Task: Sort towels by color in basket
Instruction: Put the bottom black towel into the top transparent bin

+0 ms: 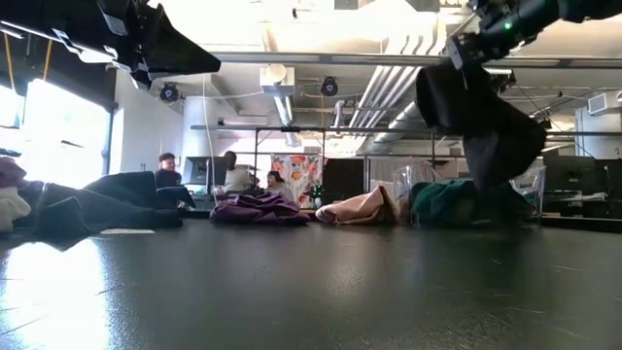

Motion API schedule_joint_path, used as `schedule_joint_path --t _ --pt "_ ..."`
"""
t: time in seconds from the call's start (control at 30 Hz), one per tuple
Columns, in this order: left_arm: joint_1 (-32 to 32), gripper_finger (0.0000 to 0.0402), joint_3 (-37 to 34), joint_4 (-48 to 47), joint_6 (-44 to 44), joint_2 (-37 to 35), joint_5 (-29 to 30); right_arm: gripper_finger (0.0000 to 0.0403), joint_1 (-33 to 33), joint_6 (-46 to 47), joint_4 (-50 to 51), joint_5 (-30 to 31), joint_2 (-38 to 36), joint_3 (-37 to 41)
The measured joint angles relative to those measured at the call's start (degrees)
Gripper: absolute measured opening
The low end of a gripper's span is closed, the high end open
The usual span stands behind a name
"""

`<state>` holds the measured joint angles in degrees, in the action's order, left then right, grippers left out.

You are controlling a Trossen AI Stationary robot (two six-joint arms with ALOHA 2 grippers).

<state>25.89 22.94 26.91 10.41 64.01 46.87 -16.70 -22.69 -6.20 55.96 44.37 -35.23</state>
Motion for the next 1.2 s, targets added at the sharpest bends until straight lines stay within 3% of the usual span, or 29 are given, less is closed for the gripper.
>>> schedule_joint_path --t 0.2,0.43,0.63,0.87,1.03,1.2 --pt "0.0 0.0000 0.0 0.0 -0.1 0.0 0.0 0.0001 -10.3 1.2 -2.3 -11.8 2.8 -0.1" --pt "-0.1 0.0000 0.0 0.1 -3.2 0.0 0.3 0.0001 -18.4 7.9 4.0 -27.6 15.7 -0.1" --pt "-1.9 0.0000 0.0 0.9 -8.1 0.0 0.4 0.0001 -25.1 8.9 7.4 -33.3 27.4 -1.1" --pt "-6.9 0.0000 0.0 8.0 -18.2 0.0 0.5 0.0014 -29.9 12.7 27.2 -36.8 38.1 -8.8" --pt "-10.8 0.0000 0.0 12.4 -23.9 0.0 0.4 0.0056 -32.1 11.8 33.8 -39.8 43.8 -13.1" --pt "-14.4 0.0000 0.0 13.6 -25.1 0.0 -1.5 0.0118 -33.3 10.6 40.9 -44.1 45.0 -19.5"
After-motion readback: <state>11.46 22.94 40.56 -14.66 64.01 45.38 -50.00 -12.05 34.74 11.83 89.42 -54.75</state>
